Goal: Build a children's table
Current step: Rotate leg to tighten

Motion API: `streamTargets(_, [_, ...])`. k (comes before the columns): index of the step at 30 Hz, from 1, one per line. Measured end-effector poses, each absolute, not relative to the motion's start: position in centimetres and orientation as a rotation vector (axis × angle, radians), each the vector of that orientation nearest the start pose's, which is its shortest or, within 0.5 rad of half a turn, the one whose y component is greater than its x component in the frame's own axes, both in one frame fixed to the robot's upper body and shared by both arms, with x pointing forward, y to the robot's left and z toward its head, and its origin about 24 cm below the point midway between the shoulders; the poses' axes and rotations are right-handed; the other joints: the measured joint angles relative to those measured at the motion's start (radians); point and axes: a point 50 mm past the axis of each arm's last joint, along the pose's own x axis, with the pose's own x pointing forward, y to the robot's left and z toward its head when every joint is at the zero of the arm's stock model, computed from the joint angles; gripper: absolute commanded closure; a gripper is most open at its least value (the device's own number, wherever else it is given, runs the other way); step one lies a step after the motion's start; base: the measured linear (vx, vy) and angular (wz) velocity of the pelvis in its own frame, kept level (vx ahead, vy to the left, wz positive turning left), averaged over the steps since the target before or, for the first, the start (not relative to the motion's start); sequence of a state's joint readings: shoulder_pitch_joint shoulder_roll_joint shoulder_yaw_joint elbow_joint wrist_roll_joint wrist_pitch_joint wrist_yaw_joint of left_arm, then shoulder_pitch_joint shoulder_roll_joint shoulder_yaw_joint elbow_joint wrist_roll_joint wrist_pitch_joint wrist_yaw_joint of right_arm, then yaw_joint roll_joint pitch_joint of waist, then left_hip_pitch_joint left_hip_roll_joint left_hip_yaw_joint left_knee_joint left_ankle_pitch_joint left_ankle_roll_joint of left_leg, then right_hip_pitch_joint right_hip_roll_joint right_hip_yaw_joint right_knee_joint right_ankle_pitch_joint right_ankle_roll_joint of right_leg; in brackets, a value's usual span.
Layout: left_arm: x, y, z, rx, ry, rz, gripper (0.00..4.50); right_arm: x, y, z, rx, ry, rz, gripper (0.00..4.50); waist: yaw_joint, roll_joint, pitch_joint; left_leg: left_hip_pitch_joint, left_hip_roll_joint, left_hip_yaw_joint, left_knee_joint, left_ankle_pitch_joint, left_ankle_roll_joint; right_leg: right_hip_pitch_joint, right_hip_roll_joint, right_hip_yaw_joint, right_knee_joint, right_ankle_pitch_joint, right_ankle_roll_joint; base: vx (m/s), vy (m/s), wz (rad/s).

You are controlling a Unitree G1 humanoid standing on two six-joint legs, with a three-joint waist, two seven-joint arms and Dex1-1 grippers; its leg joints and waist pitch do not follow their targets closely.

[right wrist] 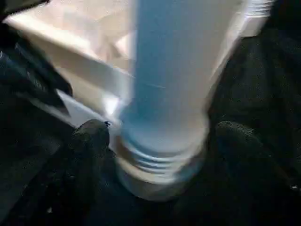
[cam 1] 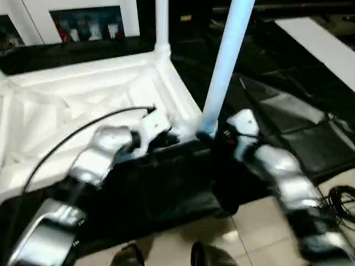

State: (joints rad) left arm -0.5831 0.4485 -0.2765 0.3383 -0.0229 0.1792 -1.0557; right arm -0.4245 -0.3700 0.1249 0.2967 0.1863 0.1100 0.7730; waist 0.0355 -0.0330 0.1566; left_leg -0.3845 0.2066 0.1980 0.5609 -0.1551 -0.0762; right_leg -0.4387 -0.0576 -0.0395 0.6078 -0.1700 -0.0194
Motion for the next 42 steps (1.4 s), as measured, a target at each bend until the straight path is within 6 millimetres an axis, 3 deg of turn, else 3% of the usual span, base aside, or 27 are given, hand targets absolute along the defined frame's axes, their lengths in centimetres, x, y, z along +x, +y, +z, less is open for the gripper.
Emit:
streamTargets(6, [30.6,13.8,9.4,0.518,0.304,-1.340,4.50,29.9,-15.5,8.1,-0.221,0.172,1.088,0.64,0.015,0.001,0.001,-0.001,0.000,0.001,0.001,-0.001,0.000,0.001,-0.002,0.001,0.000,0.000,0.000,0.000,0.000,0.00])
streamTargets(14, [30.0,13.8,9.3,0.510,0.326,-1.392,4.50,29.4,-15.7,8.0,-0.251,0.219,1.190,0.64,0.018,0.001,0.001,0.000,0.000,0.001,0.003,-0.001,0.000,0.001,-0.001,0.000,0.002,0.000,0.000,0.000,0.000,0.00])
streamTargets(17, [30.0,13.9,9.3,0.507,0.329,-1.395,4.50,29.5,-15.5,8.1,-0.259,0.222,1.201,0.64,0.017,0.001,0.001,-0.001,0.000,0.001,0.003,-0.001,0.000,0.001,-0.001,0.000,0.002,0.000,0.000,0.000,0.000,0.00])
streamTargets(19, [30.0,14.0,9.3,0.507,0.330,-1.395,4.50,29.8,-15.3,8.3,-0.258,0.213,1.203,0.97,0.017,0.001,0.001,-0.001,0.000,0.001,0.003,0.000,0.000,0.001,-0.001,0.000,0.002,0.000,0.000,0.000,0.000,0.00])
streamTargets(30, [30.0,13.9,9.3,0.507,0.330,-1.395,4.50,29.7,-14.9,8.3,-0.244,0.201,1.231,1.72,0.017,0.001,0.001,-0.001,0.000,0.001,0.003,0.000,0.000,0.001,-0.001,0.000,0.002,0.000,0.000,0.000,0.000,0.00])
streamTargets(42, [30.1,13.9,9.3,0.504,0.331,-1.379,4.50,29.8,-14.8,8.1,-0.233,0.193,1.215,1.81,0.017,0.001,0.001,0.000,0.000,0.001,0.004,0.000,0.000,0.001,-0.001,0.000,0.002,0.000,0.000,0.000,0.000,0.00])
